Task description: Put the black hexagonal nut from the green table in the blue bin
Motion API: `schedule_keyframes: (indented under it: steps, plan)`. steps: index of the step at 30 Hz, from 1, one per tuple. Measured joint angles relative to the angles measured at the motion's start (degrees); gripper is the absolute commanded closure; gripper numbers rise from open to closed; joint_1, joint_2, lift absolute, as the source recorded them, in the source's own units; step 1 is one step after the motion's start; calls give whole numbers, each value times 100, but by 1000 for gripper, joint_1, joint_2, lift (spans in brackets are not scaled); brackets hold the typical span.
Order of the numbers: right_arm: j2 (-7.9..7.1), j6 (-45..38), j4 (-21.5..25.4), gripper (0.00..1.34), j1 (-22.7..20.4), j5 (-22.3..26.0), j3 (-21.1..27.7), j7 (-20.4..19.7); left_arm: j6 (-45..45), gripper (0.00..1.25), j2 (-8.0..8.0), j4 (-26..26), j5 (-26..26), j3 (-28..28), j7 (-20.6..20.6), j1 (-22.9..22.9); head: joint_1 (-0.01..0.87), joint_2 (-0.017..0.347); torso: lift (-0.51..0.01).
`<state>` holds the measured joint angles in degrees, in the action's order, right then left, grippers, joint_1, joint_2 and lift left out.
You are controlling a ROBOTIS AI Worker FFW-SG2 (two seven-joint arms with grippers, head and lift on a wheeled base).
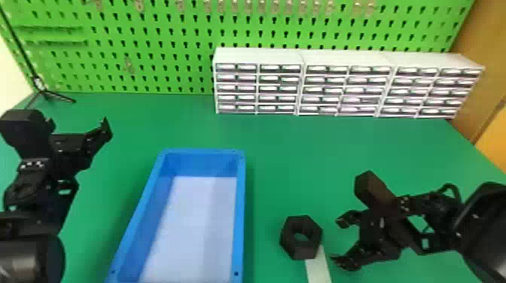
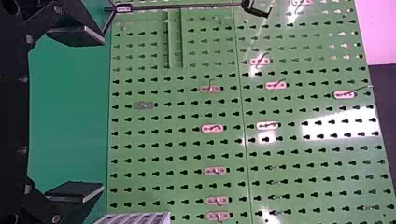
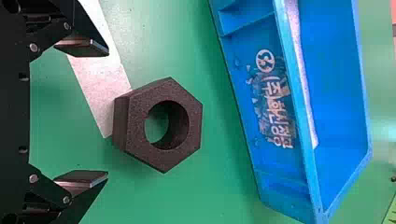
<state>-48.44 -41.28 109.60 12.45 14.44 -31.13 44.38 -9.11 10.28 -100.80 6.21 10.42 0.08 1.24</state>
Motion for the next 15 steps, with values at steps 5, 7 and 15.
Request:
schedule_keyframes:
  steps: [5,7,15]
  plan:
    - [-3,-7,8,348,10,6,36,6,-9,177,1,-2,-4,3,0,-8,683,28,-96]
    - [-5,-13,9,348,10,6,46,8,-11,177,1,-6,-4,4,0,-13,683,28,-96]
    - [-7,-60,9,348,10,-5,64,9,-12,177,2,-10,-5,3,0,-18,683,28,-96]
